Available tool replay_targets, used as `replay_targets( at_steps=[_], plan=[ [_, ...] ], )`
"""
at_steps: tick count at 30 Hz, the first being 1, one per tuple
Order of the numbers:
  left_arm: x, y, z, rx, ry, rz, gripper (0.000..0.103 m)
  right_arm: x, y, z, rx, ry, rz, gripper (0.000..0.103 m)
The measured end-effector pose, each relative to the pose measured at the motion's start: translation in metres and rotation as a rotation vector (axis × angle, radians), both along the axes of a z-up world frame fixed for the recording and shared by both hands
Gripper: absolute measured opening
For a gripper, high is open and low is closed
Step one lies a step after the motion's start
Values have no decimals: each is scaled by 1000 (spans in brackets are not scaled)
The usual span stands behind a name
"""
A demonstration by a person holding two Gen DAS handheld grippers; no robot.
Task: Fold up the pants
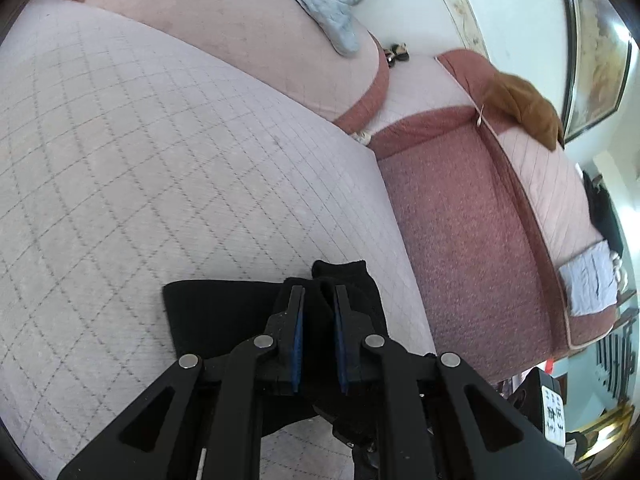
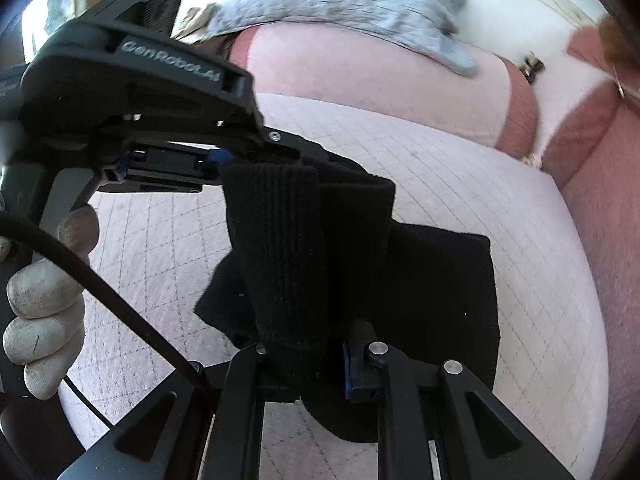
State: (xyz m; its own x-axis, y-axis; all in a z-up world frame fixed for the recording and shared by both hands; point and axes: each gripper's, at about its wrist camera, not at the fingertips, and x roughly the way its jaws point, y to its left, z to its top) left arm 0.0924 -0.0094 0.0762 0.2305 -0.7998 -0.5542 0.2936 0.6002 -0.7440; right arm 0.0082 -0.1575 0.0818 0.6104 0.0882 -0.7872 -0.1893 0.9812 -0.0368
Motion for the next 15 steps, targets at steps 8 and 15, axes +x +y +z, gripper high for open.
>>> replay_targets(
  at_steps=[8, 15],
  plan=[
    [7, 36, -28, 24, 69, 109, 21, 13, 37, -20, -91, 8, 83, 36],
    [0, 74, -35, -1, 107, 160, 36, -24, 58, -24, -120, -53, 189, 68]
  ],
)
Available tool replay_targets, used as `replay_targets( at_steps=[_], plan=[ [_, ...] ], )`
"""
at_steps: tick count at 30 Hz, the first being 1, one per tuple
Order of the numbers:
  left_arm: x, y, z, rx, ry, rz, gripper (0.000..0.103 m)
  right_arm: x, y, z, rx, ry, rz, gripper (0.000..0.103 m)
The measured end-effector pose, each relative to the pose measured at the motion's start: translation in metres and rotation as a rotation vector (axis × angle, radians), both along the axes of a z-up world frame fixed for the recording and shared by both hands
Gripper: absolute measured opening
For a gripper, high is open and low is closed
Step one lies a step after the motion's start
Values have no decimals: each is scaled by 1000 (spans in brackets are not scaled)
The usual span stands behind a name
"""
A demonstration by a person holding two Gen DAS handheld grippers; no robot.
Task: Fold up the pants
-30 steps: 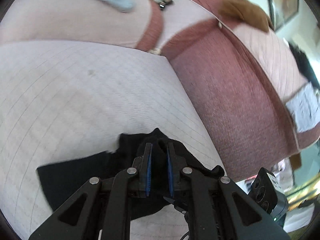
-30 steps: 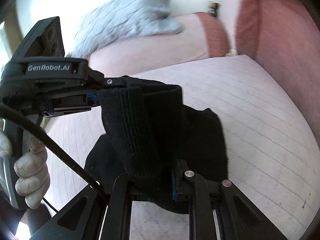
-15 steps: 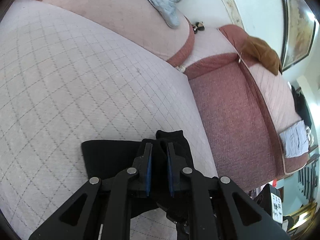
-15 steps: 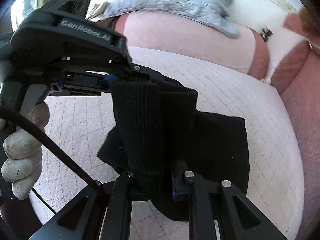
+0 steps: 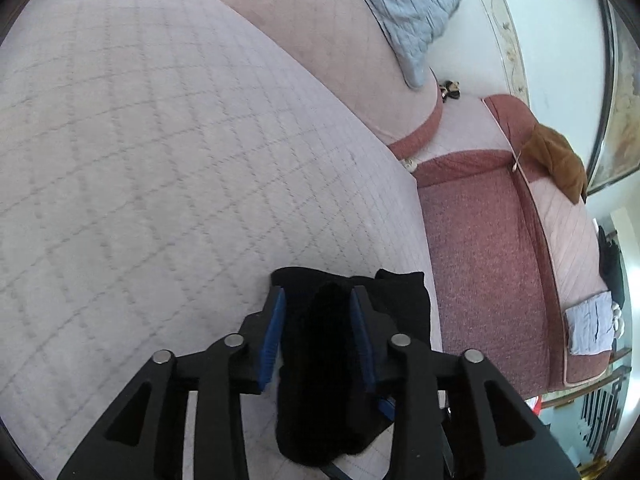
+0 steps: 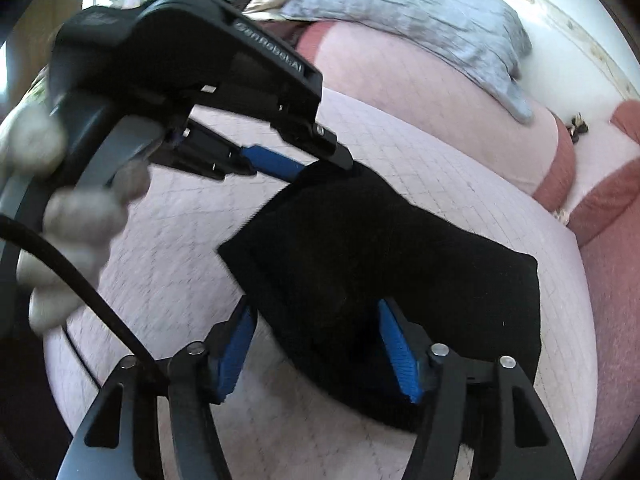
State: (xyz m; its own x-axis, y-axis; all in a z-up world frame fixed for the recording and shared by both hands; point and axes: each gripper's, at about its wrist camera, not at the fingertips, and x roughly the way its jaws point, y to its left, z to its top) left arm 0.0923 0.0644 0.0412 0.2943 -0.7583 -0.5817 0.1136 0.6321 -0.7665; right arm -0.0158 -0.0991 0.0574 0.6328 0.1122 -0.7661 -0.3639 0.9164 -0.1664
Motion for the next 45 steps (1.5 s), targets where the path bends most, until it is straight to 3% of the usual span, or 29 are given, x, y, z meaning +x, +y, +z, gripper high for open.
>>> replay_targets(
  at_steps=[8, 11, 12, 14, 16, 17, 18, 19, 20, 25, 27, 32, 36, 40, 42, 45],
  plan=[
    [-15, 37, 14, -6, 9, 99, 38, -51, -23, 0, 49, 14, -13, 74],
    [-26, 20, 35, 4, -48, 48, 39, -57, -53, 3, 135, 50, -74, 74],
    [-28, 12, 40, 21, -57, 29, 45, -58, -66, 6, 170, 62, -107, 74],
    [-30, -10, 41, 68, -57, -10, 52, -59, -86, 9, 221, 78, -167, 74],
    [-30, -28, 34, 110, -45, -38, 52, -59, -108, 12, 277, 86, -240, 74],
    [-32, -40, 27, 143, -32, -65, 51, -58, -117, 13, 301, 88, -267, 74],
    [-34, -47, 23, 170, -29, -82, 32, -59, -126, 13, 324, 90, -294, 74],
    [-38, -54, 21, 226, -41, -89, 18, -60, -133, 15, 344, 89, -317, 74],
    [-40, -56, 20, 259, -48, -83, 12, -63, -139, 16, 356, 85, -335, 74],
    [-50, -31, 5, 285, 31, 0, 12, -65, -164, 19, 367, 79, -398, 74],
    [-54, -24, -3, 305, 65, 7, 19, -61, -174, 19, 373, 81, -421, 74],
    [-55, 10, -7, 149, 134, 84, 19, -45, -192, 23, 395, 75, -455, 74],
    [-57, 26, 15, 151, 61, 138, 19, -25, -200, 37, 431, 58, -455, 74],
    [-58, 8, 39, 162, -47, 103, 24, 6, -204, 47, 609, 84, -404, 75],
    [-55, -10, 40, 172, -62, 65, 35, 31, -209, 41, 767, 141, -391, 75],
    [-49, -32, 33, 194, -61, 18, 35, 68, -214, 22, 911, 217, -416, 75]
  ],
)
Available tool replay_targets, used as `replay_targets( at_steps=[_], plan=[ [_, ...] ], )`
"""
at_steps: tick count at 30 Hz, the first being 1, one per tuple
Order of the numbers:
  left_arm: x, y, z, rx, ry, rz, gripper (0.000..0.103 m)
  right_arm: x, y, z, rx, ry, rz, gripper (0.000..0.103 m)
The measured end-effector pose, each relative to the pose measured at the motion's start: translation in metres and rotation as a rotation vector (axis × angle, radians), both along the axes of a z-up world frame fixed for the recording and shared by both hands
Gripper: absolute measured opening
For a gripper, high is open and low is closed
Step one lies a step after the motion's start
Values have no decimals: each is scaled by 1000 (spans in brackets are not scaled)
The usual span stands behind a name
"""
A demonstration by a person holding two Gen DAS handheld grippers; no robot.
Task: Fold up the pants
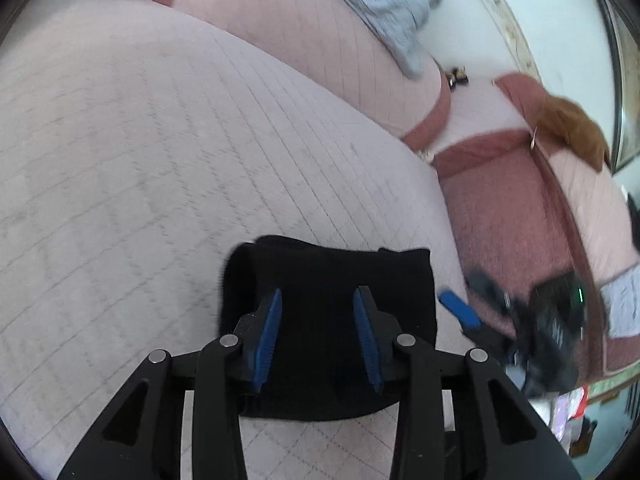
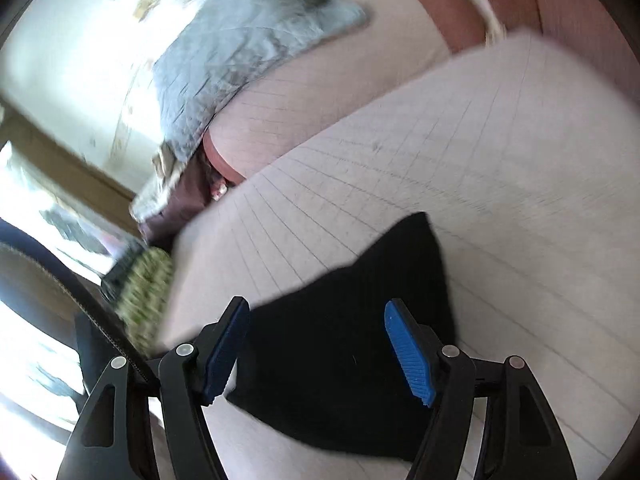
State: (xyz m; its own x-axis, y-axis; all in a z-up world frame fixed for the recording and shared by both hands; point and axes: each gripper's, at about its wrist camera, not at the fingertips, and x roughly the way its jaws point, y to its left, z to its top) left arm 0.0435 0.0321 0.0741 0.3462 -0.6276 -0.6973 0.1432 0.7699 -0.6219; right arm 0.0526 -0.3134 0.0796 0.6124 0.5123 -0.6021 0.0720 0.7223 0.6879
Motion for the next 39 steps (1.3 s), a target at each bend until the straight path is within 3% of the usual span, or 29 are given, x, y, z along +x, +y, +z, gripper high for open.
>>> replay_targets(
  at_steps=[6, 10, 15, 19, 22, 30, 37, 39],
  plan=[
    [20, -9, -35, 7, 74, 29, 37, 50, -26, -56, 151, 145, -127, 75],
    [21, -2, -51, -46, 95, 40, 38, 53, -40, -76, 255, 149, -182, 75],
    [24, -4, -53, -54, 103, 48, 40, 55, -30, -70, 179, 133, -142, 74],
    [29, 1, -51, -99, 140, 68, 40, 45, -26, -48, 83, 106, -152, 75],
    [23, 10, -40, -77, 126, 74, 42, 25, -21, -32, -9, 78, -137, 77],
    [-32, 27, -17, 72, 38, 82, 47, -70, -14, -27, -173, 54, -133, 77],
    [-103, 8, 9, 336, -151, 112, 50, -144, 17, -30, -223, 27, -149, 77],
    [-122, -2, 14, 408, -196, 124, 57, -157, 26, -28, -243, 20, -157, 77]
  ],
)
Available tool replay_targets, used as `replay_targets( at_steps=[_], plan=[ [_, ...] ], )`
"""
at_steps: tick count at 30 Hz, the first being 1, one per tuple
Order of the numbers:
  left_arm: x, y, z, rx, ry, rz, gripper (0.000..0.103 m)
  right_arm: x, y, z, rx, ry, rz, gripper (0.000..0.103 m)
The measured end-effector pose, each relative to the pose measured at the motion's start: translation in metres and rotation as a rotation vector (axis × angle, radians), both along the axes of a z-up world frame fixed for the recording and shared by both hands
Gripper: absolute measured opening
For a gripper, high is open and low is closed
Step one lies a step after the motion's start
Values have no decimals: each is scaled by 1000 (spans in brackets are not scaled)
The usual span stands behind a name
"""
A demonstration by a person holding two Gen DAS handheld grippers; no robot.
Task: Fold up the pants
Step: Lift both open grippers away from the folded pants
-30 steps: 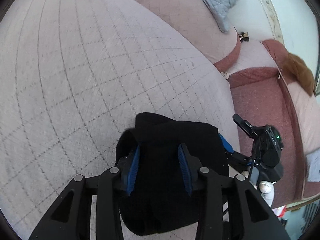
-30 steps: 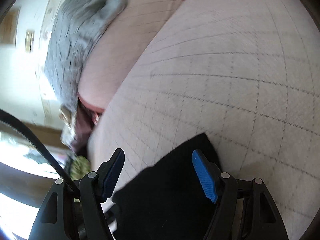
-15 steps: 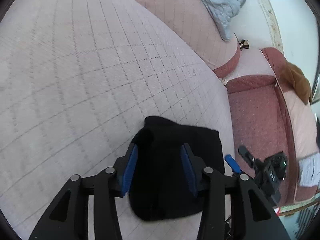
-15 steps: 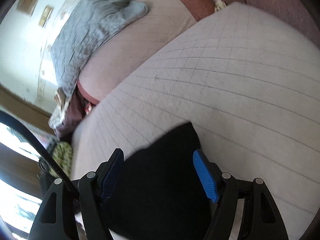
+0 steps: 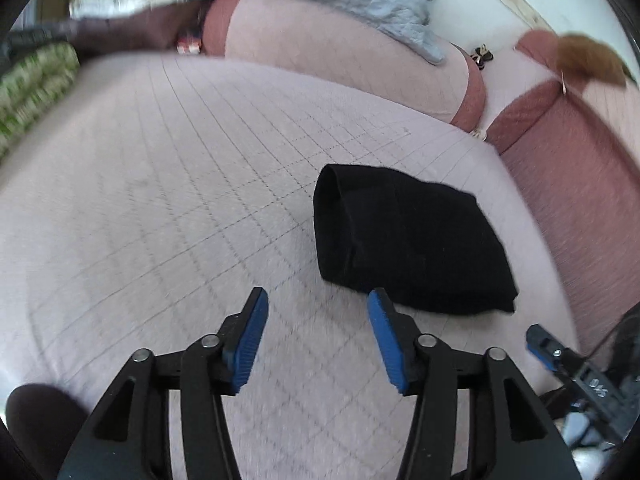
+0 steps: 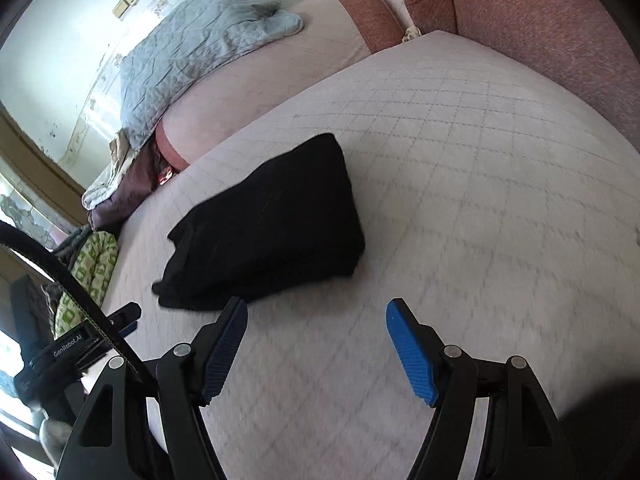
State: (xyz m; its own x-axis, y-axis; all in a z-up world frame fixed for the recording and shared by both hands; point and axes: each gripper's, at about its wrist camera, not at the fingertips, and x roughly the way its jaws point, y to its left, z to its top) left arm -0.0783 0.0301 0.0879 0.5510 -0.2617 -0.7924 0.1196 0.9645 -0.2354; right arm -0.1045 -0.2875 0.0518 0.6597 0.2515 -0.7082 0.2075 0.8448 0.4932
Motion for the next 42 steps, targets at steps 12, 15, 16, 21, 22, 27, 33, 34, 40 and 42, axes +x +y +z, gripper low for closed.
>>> replay_targets(
  at_steps=[12, 15, 16, 21, 22, 27, 33, 34, 40, 42],
  plan=[
    [-45, -38, 19, 206, -125, -29, 73, -33, 43, 18, -189, -45, 58, 78],
    [-49, -42, 20, 216, -131, -43, 73, -34, 42, 16, -190, -34, 50, 78],
    [-49, -43, 19, 216, -130, -49, 73, -34, 42, 15, -191, -32, 50, 78],
    [-48, -46, 16, 198, -106, -66, 73, -30, 42, 13, -189, -19, 47, 78],
    [-48, -47, 16, 199, -105, -68, 73, -30, 42, 12, -189, -17, 47, 78],
    [-48, -50, 13, 195, -95, -73, 73, -26, 41, 8, -187, -1, 46, 78],
    [-46, -51, 7, 181, -63, -82, 73, -23, 41, 0, -181, 21, 49, 78],
    [-45, -52, 6, 181, -58, -83, 73, -22, 41, -1, -180, 24, 50, 78],
    [-42, -54, 1, 181, -41, -91, 73, -19, 41, -7, -176, 44, 55, 78],
    [-41, -53, -1, 181, -36, -93, 73, -18, 41, -9, -175, 51, 59, 78]
  ],
)
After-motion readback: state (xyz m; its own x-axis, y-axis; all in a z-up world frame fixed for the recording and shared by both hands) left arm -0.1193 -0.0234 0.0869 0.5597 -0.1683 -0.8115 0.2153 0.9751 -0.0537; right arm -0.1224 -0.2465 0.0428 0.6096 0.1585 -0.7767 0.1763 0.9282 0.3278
